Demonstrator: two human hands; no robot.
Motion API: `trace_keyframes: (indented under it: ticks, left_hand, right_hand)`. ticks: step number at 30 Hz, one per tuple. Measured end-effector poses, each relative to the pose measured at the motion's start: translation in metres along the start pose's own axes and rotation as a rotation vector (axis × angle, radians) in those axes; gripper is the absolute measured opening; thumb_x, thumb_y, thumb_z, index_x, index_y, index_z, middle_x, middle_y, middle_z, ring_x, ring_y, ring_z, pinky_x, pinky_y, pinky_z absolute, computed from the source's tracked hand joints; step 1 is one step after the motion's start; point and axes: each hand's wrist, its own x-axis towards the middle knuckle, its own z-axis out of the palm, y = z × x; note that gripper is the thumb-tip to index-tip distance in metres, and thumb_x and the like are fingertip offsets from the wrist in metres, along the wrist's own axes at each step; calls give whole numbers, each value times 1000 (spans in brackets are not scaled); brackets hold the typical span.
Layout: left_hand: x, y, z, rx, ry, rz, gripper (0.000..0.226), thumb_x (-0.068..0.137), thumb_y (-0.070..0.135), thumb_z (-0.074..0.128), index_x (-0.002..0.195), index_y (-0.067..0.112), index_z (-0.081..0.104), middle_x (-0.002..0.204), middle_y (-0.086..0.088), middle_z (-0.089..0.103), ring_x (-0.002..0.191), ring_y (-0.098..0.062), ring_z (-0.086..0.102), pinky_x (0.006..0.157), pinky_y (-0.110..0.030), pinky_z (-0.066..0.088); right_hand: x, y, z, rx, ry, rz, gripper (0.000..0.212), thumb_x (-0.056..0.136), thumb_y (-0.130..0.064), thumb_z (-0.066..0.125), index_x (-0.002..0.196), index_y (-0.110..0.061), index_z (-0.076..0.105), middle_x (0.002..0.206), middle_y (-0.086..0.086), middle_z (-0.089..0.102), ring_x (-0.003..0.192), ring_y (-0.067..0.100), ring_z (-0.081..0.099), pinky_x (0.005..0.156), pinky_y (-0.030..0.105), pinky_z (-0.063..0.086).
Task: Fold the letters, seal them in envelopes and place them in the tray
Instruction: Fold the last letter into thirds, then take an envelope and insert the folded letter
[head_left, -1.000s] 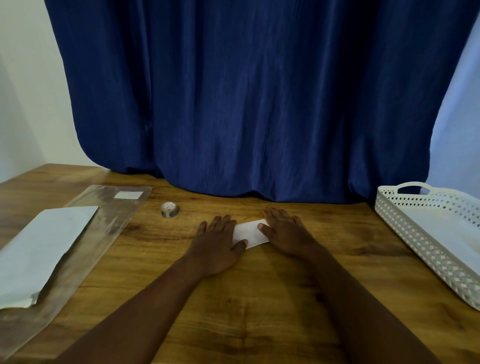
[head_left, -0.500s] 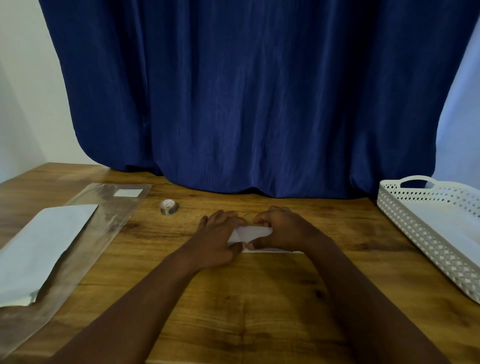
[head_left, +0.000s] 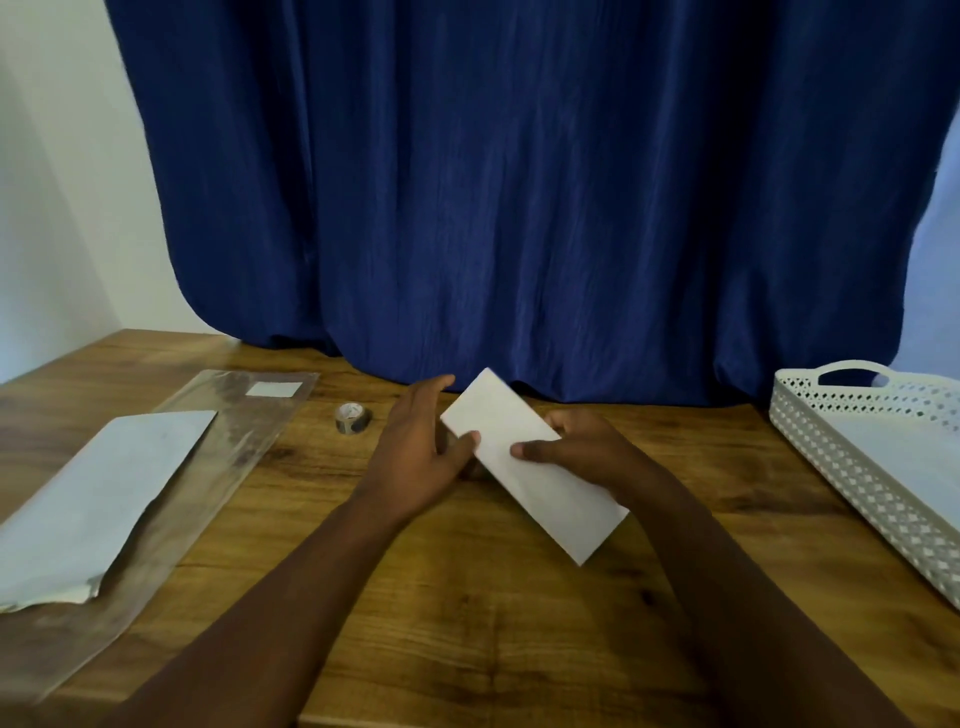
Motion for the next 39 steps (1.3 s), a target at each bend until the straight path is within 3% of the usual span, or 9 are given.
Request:
trace_keyframes:
  ticks: [4, 12, 14, 17, 20, 22, 26, 32, 39]
  left_hand:
    - [-2, 1, -12, -125, 180, -2, 55, 96, 39, 66, 146, 36, 42, 141, 21, 42, 129, 2, 41, 105, -31, 45]
    - [-10, -6, -85, 35, 266, 41, 35, 86, 31, 69, 121, 29, 65, 122, 8, 66, 108, -3, 59, 93, -28, 52]
    - [-13, -24, -122, 183, 227, -98, 41, 84, 35, 71, 123, 28, 64, 126, 4, 65, 115, -11, 58, 97, -36, 51]
    - [-23, -55, -178, 522, 59, -491, 71, 80, 64, 69, 139, 28, 52, 141, -5, 54, 128, -30, 52, 100, -48, 50]
    - [-42, -85, -214, 733, -106, -768, 102, 69, 85, 65, 147, 22, 45, 147, -13, 50, 131, -36, 51, 105, -50, 48]
    - [-56, -100, -224, 777, -176, -844, 107, 66, 88, 63, 147, 19, 45, 147, -13, 51, 131, -35, 52, 106, -47, 47]
    - [-67, -113, -233, 813, -220, -830, 77, 78, 75, 61, 134, 21, 59, 138, -9, 60, 123, -32, 57, 102, -44, 50]
    - [-61, -112, -237, 796, -207, -770, 39, 85, 48, 71, 104, 14, 71, 105, -6, 71, 90, -22, 66, 78, -34, 56]
    - [-42, -68, -266, 869, 198, -596, 25, 90, 44, 62, 101, 22, 68, 92, 1, 67, 79, -20, 57, 68, -30, 40]
  right_hand:
    - [-1, 2, -1, 359, -39, 94, 38, 82, -41, 80, 113, -27, 64, 87, -4, 78, 75, 17, 76, 57, 30, 57]
    - [3, -3, 26, 553, -123, 109, 34, 83, -35, 79, 112, -25, 66, 85, 7, 79, 79, 31, 76, 62, 41, 60]
    - [3, -7, 28, 577, -131, 103, 34, 83, -34, 79, 113, -24, 66, 87, 10, 79, 83, 36, 75, 65, 45, 61]
    - [3, -10, 30, 603, -140, 102, 36, 84, -31, 79, 116, -22, 64, 97, 16, 77, 92, 41, 72, 73, 52, 60]
    - [2, -11, 29, 628, -152, 96, 38, 84, -31, 79, 118, -21, 65, 102, 18, 76, 94, 43, 71, 75, 53, 60]
    - [1, -12, 30, 647, -168, 86, 40, 84, -31, 78, 120, -19, 65, 101, 17, 76, 92, 42, 72, 72, 51, 60]
    - [2, -13, 31, 640, -164, 75, 40, 84, -31, 79, 120, -18, 65, 105, 18, 75, 95, 43, 71, 79, 55, 60]
    - [2, -12, 36, 610, -168, 100, 39, 84, -33, 79, 118, -19, 64, 103, 17, 76, 94, 43, 71, 83, 59, 59]
    - [-1, -14, 30, 596, -124, 46, 43, 86, -30, 77, 125, -23, 61, 106, 11, 75, 92, 38, 73, 78, 54, 61]
